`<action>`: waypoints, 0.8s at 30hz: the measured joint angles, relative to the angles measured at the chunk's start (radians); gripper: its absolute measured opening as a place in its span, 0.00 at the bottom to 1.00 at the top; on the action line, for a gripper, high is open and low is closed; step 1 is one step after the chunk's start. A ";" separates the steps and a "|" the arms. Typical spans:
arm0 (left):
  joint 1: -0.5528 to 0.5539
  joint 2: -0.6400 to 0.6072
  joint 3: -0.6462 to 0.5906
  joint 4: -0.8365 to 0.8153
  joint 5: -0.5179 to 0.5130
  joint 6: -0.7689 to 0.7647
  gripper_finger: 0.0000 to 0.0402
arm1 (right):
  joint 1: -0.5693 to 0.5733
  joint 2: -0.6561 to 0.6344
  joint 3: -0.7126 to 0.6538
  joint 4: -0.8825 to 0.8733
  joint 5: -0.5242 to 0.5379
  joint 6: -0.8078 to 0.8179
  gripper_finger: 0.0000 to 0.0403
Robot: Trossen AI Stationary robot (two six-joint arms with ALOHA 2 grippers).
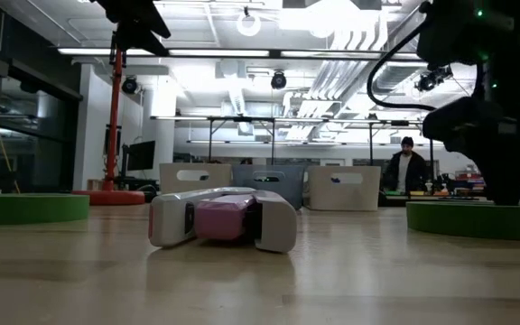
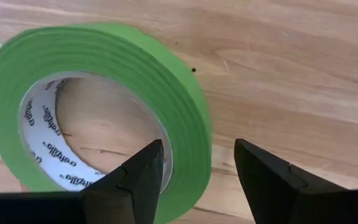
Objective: Pick and place Stapler, Stapler remover, tape
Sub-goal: Put the right green tape into the left white bin
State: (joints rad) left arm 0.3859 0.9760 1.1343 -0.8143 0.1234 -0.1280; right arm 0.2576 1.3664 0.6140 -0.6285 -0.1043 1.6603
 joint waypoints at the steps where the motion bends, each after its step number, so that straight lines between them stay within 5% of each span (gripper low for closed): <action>1: 0.000 0.000 0.000 0.000 0.000 0.000 0.59 | 0.001 0.003 -0.006 0.006 0.002 -0.001 0.47; 15: 0.000 0.000 0.000 -0.009 0.000 -0.008 0.59 | -0.003 0.123 0.007 -0.010 -0.022 -0.091 0.45; 24: 0.000 0.000 0.000 -0.012 0.000 -0.008 0.59 | -0.003 0.124 0.005 -0.023 -0.020 -0.091 0.20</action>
State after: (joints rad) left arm 0.3859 0.9760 1.1341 -0.8259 0.1230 -0.1356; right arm 0.2550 1.4902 0.6189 -0.6520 -0.1242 1.5690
